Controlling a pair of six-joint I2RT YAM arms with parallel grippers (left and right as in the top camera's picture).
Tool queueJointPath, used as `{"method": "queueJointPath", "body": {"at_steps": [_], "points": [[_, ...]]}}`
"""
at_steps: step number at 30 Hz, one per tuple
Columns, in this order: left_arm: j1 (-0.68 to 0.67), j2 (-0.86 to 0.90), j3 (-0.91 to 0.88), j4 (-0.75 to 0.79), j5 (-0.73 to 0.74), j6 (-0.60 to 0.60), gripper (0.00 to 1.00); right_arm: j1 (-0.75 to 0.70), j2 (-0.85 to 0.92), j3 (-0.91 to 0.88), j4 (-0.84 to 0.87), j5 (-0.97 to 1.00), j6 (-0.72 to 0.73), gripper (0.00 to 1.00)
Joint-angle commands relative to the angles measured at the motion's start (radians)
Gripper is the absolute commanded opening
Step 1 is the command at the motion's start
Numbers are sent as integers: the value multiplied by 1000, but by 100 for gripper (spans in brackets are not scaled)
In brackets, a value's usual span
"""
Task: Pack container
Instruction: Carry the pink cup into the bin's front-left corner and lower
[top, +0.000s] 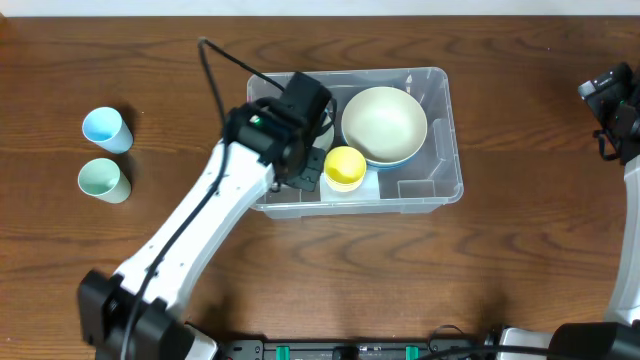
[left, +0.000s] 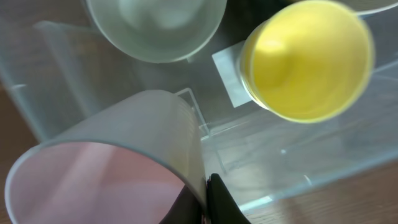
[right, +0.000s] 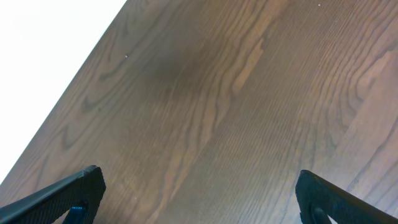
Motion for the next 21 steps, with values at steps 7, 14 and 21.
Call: {"method": "queueJointPath", "body": {"at_steps": [7, 14, 21], "points": [[0, 145, -4, 15, -8, -42, 6, -3, -6, 8, -1, 11, 12, 99], [0, 226, -4, 16, -16, -100, 6, -3, -6, 8, -1, 11, 12, 99], [0, 239, -4, 34, -15, -124, 6, -3, -6, 8, -1, 11, 12, 99]]}}
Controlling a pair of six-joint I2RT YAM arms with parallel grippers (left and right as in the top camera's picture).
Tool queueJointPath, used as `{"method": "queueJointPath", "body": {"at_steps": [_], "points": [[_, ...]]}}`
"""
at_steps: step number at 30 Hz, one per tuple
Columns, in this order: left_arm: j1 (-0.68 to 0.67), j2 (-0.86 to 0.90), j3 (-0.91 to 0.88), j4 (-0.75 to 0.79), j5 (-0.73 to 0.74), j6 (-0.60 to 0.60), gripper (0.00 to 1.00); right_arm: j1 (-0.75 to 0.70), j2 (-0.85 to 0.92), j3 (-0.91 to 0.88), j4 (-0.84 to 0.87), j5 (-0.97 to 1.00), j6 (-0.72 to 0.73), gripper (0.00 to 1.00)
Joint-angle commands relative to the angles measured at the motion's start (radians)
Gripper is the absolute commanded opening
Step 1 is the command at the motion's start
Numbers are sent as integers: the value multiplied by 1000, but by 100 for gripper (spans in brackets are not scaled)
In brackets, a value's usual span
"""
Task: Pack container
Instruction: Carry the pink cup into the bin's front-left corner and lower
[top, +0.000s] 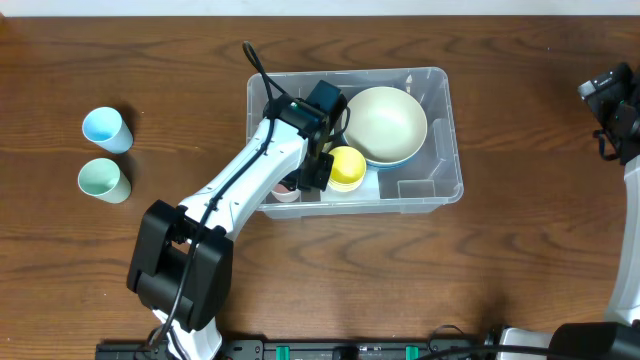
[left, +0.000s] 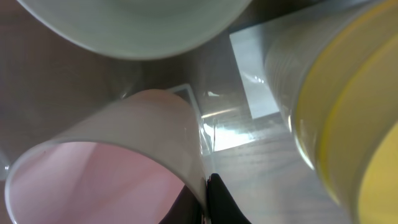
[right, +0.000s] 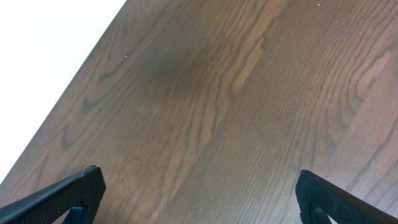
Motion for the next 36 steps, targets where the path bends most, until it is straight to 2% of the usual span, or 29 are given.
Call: {"method": "queueJointPath", "body": {"at_steps": [1, 23, 26, 27, 36], "points": [[0, 4, -4, 4, -11, -33, 6, -3, -6, 8, -1, 11, 12, 99], [0, 4, -4, -16, -4, -89, 6, -3, -6, 8, -1, 11, 12, 99], [0, 4, -4, -16, -4, -89, 16, -3, -6, 8, -1, 11, 12, 99], [0, 4, -4, -16, -4, -88, 22, -3, -6, 8, -1, 11, 12, 99], [0, 4, -4, -14, -5, -87, 23, -3, -6, 8, -1, 11, 12, 99]]}}
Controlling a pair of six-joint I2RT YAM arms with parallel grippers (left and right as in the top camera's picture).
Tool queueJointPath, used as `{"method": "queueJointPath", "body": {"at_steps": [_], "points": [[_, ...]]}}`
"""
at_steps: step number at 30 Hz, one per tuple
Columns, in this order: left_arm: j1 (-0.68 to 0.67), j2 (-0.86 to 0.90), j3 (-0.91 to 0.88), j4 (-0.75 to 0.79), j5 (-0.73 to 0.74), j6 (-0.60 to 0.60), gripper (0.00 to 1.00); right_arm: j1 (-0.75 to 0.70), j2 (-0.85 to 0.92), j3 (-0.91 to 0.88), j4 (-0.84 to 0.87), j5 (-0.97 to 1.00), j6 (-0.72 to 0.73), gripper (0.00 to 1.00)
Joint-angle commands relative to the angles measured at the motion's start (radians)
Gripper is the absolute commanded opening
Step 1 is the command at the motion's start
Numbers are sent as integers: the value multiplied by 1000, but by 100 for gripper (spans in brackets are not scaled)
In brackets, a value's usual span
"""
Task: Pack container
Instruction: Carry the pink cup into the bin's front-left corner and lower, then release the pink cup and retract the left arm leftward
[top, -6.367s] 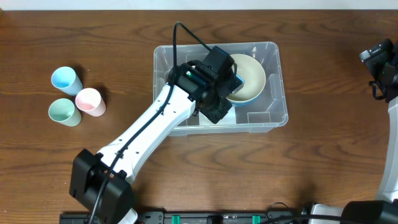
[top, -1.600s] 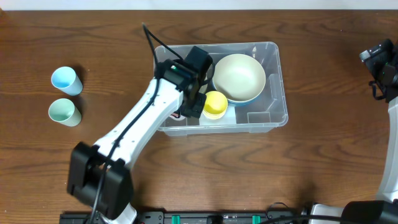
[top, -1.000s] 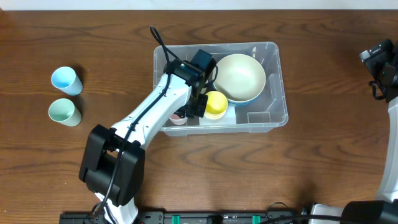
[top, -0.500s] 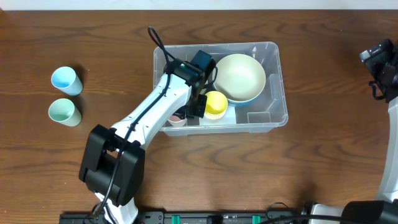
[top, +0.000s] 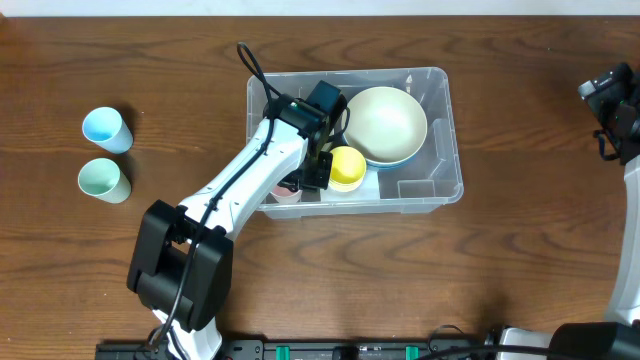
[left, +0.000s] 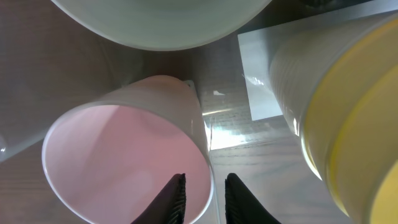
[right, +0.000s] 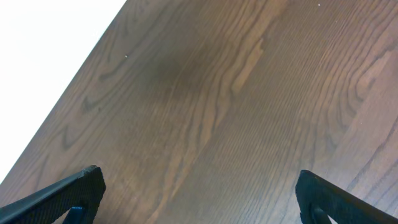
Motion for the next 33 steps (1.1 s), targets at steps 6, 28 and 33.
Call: {"method": "queueJointPath", "body": {"at_steps": [6, 28, 33], "points": [[24, -5, 58, -19, -16, 21, 33, -3, -6, 8, -1, 11, 12, 99], [323, -371, 326, -91, -306, 55, 95, -3, -6, 8, -1, 11, 12, 99], [537, -354, 322, 21, -324, 53, 98, -3, -6, 8, -1, 11, 12, 99]]}}
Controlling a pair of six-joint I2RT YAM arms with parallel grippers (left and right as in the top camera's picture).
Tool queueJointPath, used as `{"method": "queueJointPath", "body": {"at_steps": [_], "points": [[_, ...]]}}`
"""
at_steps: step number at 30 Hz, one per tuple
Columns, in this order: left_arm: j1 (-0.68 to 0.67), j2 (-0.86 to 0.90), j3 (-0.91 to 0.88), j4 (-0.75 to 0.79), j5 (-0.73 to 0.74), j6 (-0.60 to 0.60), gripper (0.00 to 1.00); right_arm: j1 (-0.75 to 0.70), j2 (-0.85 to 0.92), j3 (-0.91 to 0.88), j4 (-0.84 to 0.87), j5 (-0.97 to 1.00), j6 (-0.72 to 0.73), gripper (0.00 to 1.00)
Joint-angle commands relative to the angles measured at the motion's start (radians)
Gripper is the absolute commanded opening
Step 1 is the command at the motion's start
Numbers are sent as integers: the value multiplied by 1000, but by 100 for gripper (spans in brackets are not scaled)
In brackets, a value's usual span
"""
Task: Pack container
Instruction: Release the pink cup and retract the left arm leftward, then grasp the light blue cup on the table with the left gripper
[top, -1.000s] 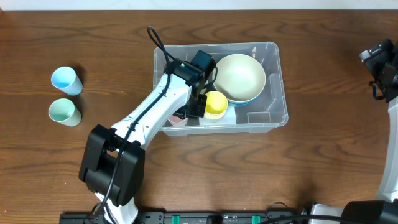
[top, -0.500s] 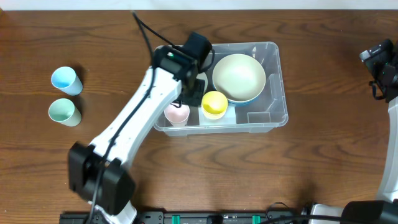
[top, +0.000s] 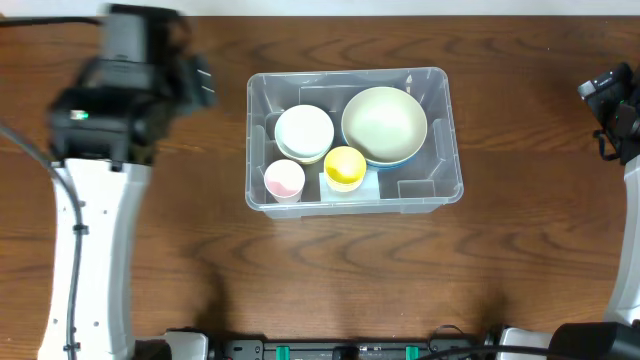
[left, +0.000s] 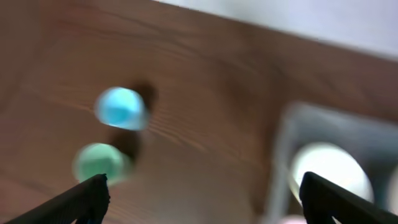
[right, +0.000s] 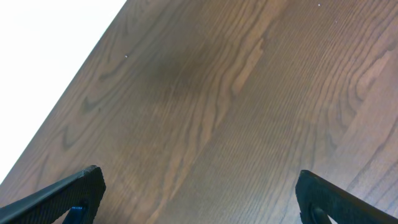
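Note:
The clear plastic container sits mid-table holding a pink cup, a yellow cup, a small white bowl and a large cream bowl. My left arm is raised high over the table's left side, blurred. The left gripper is open and holds nothing. Far below it stand a blue cup and a green cup, with the container's corner to their right. From overhead both cups are hidden under the arm. My right gripper is open over bare wood.
The right arm stays at the table's right edge, well away from the container. Dark wooden tabletop surrounds the container on all sides.
My left gripper was open around the pink cup's rim inside the container. Now it is up and out, high over the table's left side, and the pink cup stands alone in the front left corner.
My left gripper was shut on the pink cup's rim over the container's front left corner, then lower inside it beside the yellow cup. Then it was open, the cup standing on the floor. Now the arm is away to the left. The right arm never moved.

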Motion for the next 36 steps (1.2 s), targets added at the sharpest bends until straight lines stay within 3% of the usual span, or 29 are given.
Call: {"method": "queueJointPath", "body": {"at_steps": [1, 10, 17, 31, 34, 36], "points": [[118, 43, -3, 56, -54, -3, 98, -3, -6, 8, -1, 11, 12, 99], [260, 284, -14, 168, -50, 15, 99, -3, -6, 8, -1, 11, 12, 99], [291, 488, -14, 228, -51, 105, 99, -3, -6, 8, -1, 11, 12, 99], [332, 694, -14, 293, -50, 105, 98, -3, -6, 8, -1, 11, 12, 99], [337, 720, -14, 297, -49, 105, 85, -3, -6, 8, -1, 11, 12, 99], [338, 729, -14, 299, -47, 104, 61, -3, -6, 8, -1, 11, 12, 99]]}}
